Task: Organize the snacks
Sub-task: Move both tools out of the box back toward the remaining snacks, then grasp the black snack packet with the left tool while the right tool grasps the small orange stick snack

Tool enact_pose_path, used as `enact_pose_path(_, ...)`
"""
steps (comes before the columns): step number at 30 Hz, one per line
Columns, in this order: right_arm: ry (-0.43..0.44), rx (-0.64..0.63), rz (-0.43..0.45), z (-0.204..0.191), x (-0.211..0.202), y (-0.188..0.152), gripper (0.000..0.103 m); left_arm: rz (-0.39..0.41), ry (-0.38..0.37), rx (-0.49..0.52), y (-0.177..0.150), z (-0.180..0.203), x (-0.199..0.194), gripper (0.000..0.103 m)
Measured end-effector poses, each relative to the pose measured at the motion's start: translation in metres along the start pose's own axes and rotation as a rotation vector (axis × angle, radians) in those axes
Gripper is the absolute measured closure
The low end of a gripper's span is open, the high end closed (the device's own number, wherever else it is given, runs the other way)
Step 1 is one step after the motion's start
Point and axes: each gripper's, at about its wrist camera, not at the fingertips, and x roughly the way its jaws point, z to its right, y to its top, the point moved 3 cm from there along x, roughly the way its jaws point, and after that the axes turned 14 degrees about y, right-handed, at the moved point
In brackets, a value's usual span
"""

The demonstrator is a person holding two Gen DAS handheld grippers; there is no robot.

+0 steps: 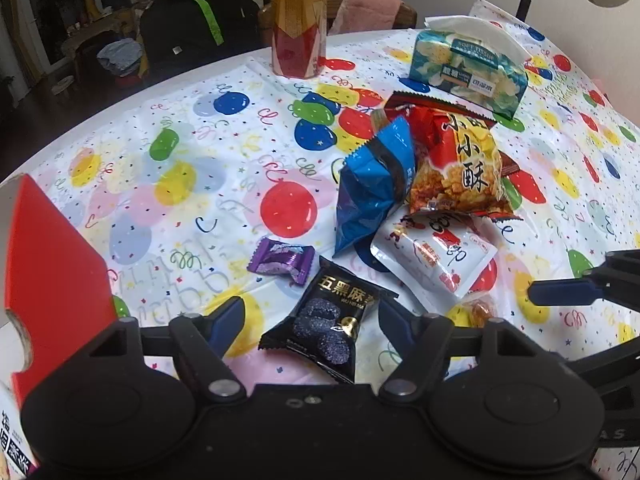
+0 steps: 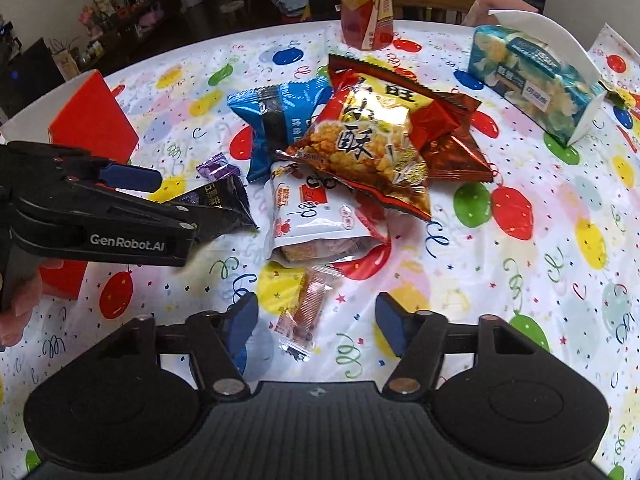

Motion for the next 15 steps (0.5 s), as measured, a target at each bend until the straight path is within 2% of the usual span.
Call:
enact_pose_path(2,0.003,0.000,-0.006,-0.001,0.004,0.001,0.047,-0.006,-0.014,0.005,0.000,0.001,0.002,0.037)
enact_pose_path(4,0.000,-0.001,-0.015,-0.002,0.008,0.002,0.053,-0.018,-0.024,0.009,-0.001,0.002,0.004,0.048)
enact_pose_path(9,-0.009,-0.019,-0.034,-0.008,0.015,0.002,0.066,-0.031,-0.045,0.001,0.000,0.003,0.007,0.060)
enact_pose_path(15,-0.029,-0.025,-0.048,-0.011,0.017,0.000,0.080,-0.038,-0.050,-0.016,-0.003,0.001,0.005,0.065)
